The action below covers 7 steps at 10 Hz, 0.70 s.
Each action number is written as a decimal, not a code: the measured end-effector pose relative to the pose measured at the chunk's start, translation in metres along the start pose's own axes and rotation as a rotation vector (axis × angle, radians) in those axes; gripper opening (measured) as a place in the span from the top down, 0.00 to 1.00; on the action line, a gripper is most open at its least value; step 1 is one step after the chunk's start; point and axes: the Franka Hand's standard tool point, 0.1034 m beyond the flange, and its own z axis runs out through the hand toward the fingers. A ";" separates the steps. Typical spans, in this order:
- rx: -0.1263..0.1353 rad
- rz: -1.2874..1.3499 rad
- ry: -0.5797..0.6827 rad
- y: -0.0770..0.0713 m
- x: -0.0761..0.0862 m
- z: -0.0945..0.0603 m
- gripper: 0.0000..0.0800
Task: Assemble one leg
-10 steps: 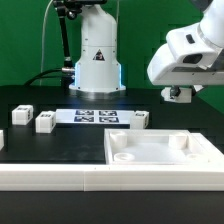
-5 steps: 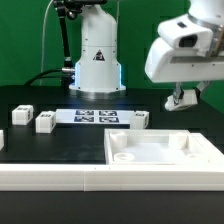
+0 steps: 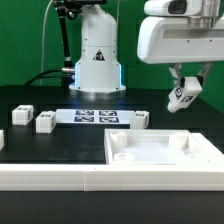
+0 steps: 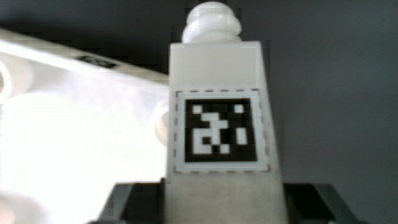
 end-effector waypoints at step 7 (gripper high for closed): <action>-0.028 0.029 0.362 0.058 0.061 -0.034 0.64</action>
Offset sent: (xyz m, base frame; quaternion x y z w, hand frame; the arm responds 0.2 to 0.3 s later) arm 0.0321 -0.0128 0.0207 0.0116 0.1038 0.0242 0.9942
